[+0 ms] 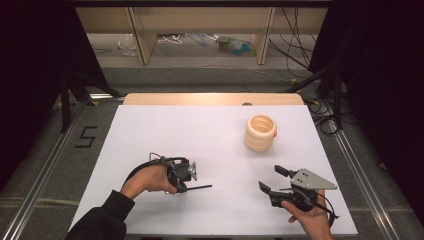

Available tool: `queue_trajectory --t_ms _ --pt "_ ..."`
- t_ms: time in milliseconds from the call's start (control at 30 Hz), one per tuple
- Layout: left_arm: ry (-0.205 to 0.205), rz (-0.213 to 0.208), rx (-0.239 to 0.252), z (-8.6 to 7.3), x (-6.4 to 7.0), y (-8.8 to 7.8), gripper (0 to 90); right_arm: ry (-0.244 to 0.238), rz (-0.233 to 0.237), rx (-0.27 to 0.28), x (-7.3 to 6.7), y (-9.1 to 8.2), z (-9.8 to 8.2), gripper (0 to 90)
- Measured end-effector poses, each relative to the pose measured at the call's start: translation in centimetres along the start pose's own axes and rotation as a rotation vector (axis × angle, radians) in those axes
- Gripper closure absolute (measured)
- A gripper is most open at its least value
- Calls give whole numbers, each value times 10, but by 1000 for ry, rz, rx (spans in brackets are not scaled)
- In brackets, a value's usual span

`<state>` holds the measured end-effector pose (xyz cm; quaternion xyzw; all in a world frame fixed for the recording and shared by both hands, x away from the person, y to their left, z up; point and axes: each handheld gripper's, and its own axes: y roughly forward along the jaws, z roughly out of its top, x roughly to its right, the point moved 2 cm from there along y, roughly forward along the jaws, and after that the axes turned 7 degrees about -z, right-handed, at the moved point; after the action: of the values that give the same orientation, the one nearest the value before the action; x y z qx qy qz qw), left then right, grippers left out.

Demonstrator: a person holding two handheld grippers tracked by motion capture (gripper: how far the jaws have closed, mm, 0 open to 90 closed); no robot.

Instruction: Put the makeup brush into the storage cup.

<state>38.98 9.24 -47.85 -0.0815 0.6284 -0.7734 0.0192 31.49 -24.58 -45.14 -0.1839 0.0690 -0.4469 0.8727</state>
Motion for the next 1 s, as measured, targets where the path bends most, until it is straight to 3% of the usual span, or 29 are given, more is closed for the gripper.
queue_trajectory --t_ms 33,100,133,233,467,733,867,1000 --pt "-6 -3 2 0 0 0 853 -8 -2 28 0 2 0 246" --pt "-9 -6 13 -1 -1 0 854 -2 3 20 -1 1 0 247" --pt "-12 -6 18 -1 -1 0 854 -13 5 46 -1 3 1 247" --pt "-13 -11 27 0 -1 0 854 -14 11 11 -3 1 1 247" --pt "2 -10 65 13 10 -9 854 -82 22 37 -15 4 6 247" --pt "58 -10 89 29 22 -16 853 -234 58 20 -42 13 12 241" --pt "73 -14 96 36 26 -15 853 -334 70 39 -55 19 15 225" --pt "90 -19 100 43 29 -15 853 -403 84 40 -68 25 17 223"
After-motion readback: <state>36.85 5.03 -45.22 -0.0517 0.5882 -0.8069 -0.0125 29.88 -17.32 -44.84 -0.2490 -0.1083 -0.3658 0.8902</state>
